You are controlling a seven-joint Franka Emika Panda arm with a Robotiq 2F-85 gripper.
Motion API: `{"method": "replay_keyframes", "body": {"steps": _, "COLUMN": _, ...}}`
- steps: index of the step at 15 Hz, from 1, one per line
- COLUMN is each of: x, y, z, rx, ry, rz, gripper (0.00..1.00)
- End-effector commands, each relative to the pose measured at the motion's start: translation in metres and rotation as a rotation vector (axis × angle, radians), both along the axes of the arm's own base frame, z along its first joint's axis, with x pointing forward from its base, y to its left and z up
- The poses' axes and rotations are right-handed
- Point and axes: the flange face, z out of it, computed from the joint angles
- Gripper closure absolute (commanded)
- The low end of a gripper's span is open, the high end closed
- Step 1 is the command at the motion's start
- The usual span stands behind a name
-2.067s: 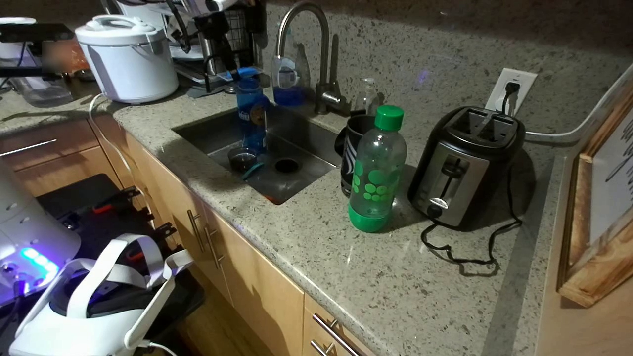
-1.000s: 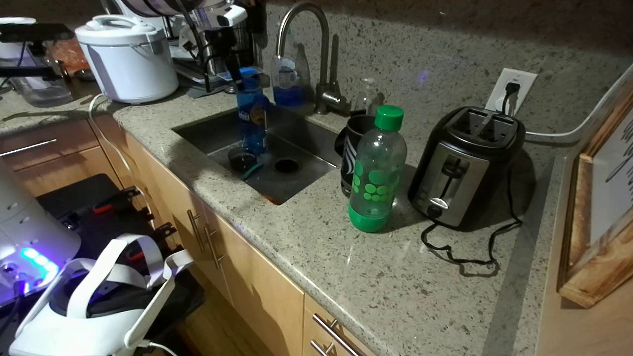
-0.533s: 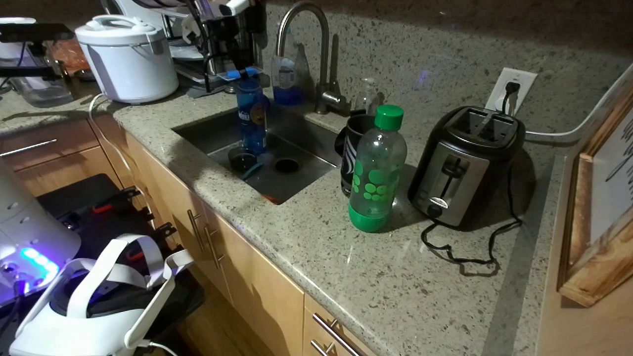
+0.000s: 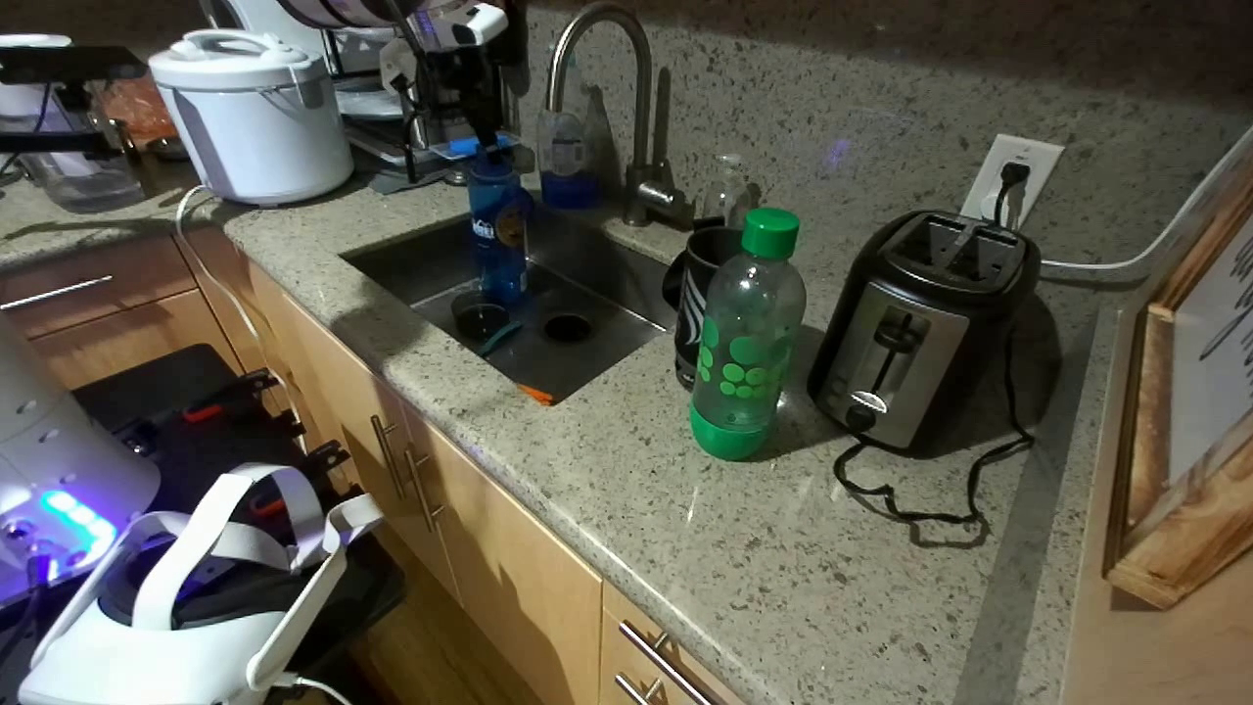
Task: Put the black flask on the right side of the countertop and the blue bottle on the left side
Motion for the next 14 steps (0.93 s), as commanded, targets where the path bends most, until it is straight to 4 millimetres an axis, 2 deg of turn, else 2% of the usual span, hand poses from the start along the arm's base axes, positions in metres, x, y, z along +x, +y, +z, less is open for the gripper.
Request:
{"method": "replay_keyframes", "body": {"steps": 1, "x": 0.013, "y": 0.003, "z": -0.008, "rx": 0.003, "ry": 0.035, "rz": -0.005, "gripper": 0.00}}
{"method": "replay_keyframes", "body": {"steps": 8, "x": 0.011, "y": 0.003, "z": -0.047, "rx": -0.008, "ry": 0.112, "rz": -0.011, "gripper": 0.00}}
{"method": "replay_keyframes", "body": {"steps": 9, "x": 0.011, "y": 0.002, "z": -0.050, "rx": -0.009, "ry": 0.118, "rz": -0.013, "gripper": 0.03}}
{"method": "replay_keyframes", "body": {"steps": 10, "x": 0.011, "y": -0.001, "z": -0.053, "rx": -0.010, "ry": 0.123, "rz": -0.016, "gripper": 0.27}}
{"method": "replay_keyframes", "body": {"steps": 12, "x": 0.011, "y": -0.005, "z": -0.056, "rx": -0.012, "ry": 0.128, "rz": -0.023, "gripper": 0.30}}
{"method": "replay_keyframes", "body": {"steps": 14, "x": 0.012, "y": -0.011, "z": -0.056, "rx": -0.012, "ry": 0.127, "rz": -0.032, "gripper": 0.44}}
